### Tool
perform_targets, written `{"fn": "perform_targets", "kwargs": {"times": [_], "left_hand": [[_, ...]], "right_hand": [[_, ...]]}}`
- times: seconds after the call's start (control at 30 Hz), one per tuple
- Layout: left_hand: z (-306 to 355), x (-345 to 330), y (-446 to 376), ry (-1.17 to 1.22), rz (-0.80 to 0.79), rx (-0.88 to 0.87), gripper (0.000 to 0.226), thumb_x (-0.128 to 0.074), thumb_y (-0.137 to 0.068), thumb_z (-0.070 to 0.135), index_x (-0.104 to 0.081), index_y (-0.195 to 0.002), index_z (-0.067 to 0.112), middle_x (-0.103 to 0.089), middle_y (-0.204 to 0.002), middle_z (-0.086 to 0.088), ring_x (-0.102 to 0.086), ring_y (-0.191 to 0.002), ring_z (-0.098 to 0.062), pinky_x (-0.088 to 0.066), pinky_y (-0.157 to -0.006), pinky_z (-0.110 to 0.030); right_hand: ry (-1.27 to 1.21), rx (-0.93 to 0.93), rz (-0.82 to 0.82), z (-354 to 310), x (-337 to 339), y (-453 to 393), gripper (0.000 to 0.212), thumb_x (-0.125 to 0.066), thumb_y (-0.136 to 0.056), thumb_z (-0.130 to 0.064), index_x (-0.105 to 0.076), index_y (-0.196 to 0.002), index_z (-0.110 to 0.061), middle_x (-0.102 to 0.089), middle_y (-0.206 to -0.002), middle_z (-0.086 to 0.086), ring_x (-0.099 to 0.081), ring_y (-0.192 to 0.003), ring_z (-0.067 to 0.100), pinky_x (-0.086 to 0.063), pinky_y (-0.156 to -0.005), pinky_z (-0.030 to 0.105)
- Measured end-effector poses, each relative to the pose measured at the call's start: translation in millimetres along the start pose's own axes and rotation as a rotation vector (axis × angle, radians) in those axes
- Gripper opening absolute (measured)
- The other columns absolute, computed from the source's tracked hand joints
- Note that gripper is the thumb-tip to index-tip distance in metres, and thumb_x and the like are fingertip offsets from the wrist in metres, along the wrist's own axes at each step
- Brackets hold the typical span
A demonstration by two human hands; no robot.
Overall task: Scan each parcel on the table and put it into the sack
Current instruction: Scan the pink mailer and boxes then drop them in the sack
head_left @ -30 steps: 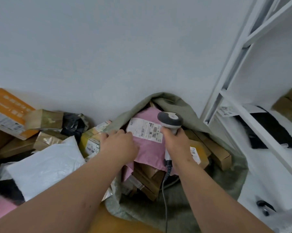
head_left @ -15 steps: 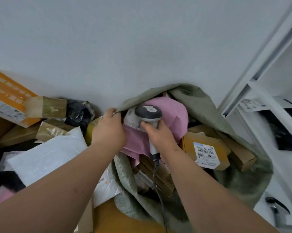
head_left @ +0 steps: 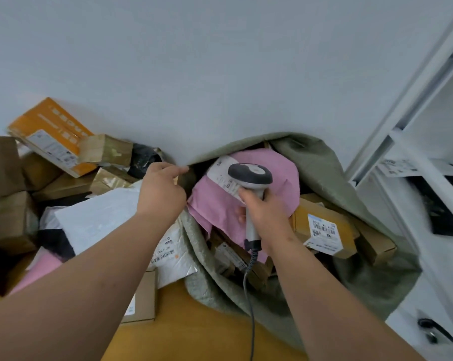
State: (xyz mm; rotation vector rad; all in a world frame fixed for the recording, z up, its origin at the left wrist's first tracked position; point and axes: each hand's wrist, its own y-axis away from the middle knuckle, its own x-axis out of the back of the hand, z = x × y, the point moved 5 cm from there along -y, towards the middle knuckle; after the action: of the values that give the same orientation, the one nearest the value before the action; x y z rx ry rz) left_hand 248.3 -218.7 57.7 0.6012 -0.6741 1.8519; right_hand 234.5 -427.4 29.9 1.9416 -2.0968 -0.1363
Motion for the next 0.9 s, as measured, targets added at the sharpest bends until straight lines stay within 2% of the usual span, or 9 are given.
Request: {"fn": "perform_targets", "kwargs": {"times": [0.17, 0.27, 0.43, 0.53, 0.6, 0.7, 0.77, 0.83, 0.9], "left_hand": [[-25.8, 21.3, 24.8, 0.039, 0.053, 0.112, 0.048, -0.052, -0.090, 0.005, -0.060, -0.133, 0.024, -0.046, -0.137, -0.005, -0.052, -0.098, -0.017, -0.043, -0.079, -0.028], [-56.6, 32.8, 39.2, 0.081, 0.058, 0.231, 0.045, -0.053, -0.092, 0.009, -0.058, -0.134, 0.023, -0.050, -0.139, -0.008, -0.059, -0.088, -0.025, -0.045, -0.069, -0.029], [-113.6, 48.4, 62.3, 0.082, 0.037, 0.407, 0.046, -0.054, -0.093, 0.009, -0.052, -0.139, 0.014, -0.050, -0.141, -0.011, -0.049, -0.070, -0.013, -0.040, -0.060, -0.025], [-148.7, 55.4, 76.3, 0.064, -0.049, 0.482, 0.049, -0.055, -0.093, 0.010, -0.049, -0.142, 0.013, -0.052, -0.137, -0.013, -0.051, -0.076, -0.016, -0.045, -0.064, -0.028], [-171.2, 58.6, 88.5, 0.041, -0.153, 0.537, 0.050, -0.056, -0.094, 0.013, -0.047, -0.143, 0.014, -0.052, -0.136, -0.013, -0.054, -0.091, -0.023, -0.047, -0.074, -0.034], [-203.5, 59.5, 106.9, 0.065, -0.312, 0.604, 0.051, -0.058, -0.095, 0.017, -0.045, -0.144, 0.013, -0.051, -0.139, -0.013, -0.052, -0.112, -0.030, -0.045, -0.087, -0.037], [-222.2, 56.3, 118.4, 0.088, -0.423, 0.648, 0.051, -0.057, -0.097, 0.020, -0.044, -0.145, 0.014, -0.051, -0.137, -0.008, -0.050, -0.110, -0.026, -0.043, -0.085, -0.036], [-237.2, 49.3, 128.8, 0.111, -0.526, 0.682, 0.048, -0.052, -0.099, 0.017, -0.042, -0.146, 0.012, -0.051, -0.137, -0.008, -0.048, -0.107, -0.024, -0.041, -0.087, -0.036], [-247.6, 41.6, 137.3, 0.136, -0.588, 0.727, 0.049, -0.050, -0.101, 0.015, -0.038, -0.149, 0.013, -0.050, -0.142, -0.009, -0.049, -0.118, -0.027, -0.043, -0.099, -0.039]], "right_hand": [[-0.078, 0.016, -0.010, 9.1, -6.0, 25.6, 0.007, -0.066, -0.090, -0.028, -0.061, -0.091, -0.024, -0.072, -0.081, 0.008, -0.066, -0.074, 0.020, -0.056, -0.072, 0.036], [-0.054, 0.023, -0.045, 8.1, -16.6, 42.0, 0.013, -0.066, -0.091, -0.030, -0.061, -0.098, -0.020, -0.074, -0.084, 0.008, -0.067, -0.071, 0.014, -0.055, -0.065, 0.025], [0.012, 0.028, -0.168, 17.2, -58.8, 70.8, 0.019, -0.066, -0.090, -0.027, -0.067, -0.099, -0.010, -0.072, -0.078, 0.005, -0.072, -0.073, 0.017, -0.059, -0.070, 0.032], [0.096, -0.022, -0.250, 34.6, -94.0, 84.7, 0.022, -0.065, -0.092, -0.025, -0.064, -0.109, -0.012, -0.072, -0.092, 0.006, -0.072, -0.072, 0.012, -0.058, -0.066, 0.027], [0.114, -0.075, -0.268, 51.2, -117.5, 92.4, 0.014, -0.065, -0.092, -0.026, -0.062, -0.105, -0.020, -0.072, -0.096, 0.006, -0.073, -0.077, 0.016, -0.058, -0.067, 0.029], [0.157, -0.140, -0.228, 78.6, -150.2, 99.1, 0.011, -0.065, -0.092, -0.028, -0.063, -0.101, -0.021, -0.073, -0.094, 0.007, -0.074, -0.083, 0.023, -0.060, -0.071, 0.035], [0.169, -0.194, -0.185, 98.5, -167.6, 103.7, 0.019, -0.065, -0.091, -0.029, -0.063, -0.106, -0.016, -0.073, -0.091, 0.009, -0.073, -0.079, 0.025, -0.059, -0.069, 0.036], [0.165, -0.250, -0.160, 118.8, -179.8, 109.8, 0.019, -0.065, -0.091, -0.030, -0.062, -0.104, -0.016, -0.067, -0.081, 0.004, -0.065, -0.068, 0.020, -0.054, -0.064, 0.033], [0.192, -0.285, -0.148, 135.0, -186.1, 114.4, 0.015, -0.064, -0.092, -0.031, -0.060, -0.099, -0.019, -0.064, -0.076, 0.004, -0.059, -0.062, 0.016, -0.051, -0.060, 0.026]]}}
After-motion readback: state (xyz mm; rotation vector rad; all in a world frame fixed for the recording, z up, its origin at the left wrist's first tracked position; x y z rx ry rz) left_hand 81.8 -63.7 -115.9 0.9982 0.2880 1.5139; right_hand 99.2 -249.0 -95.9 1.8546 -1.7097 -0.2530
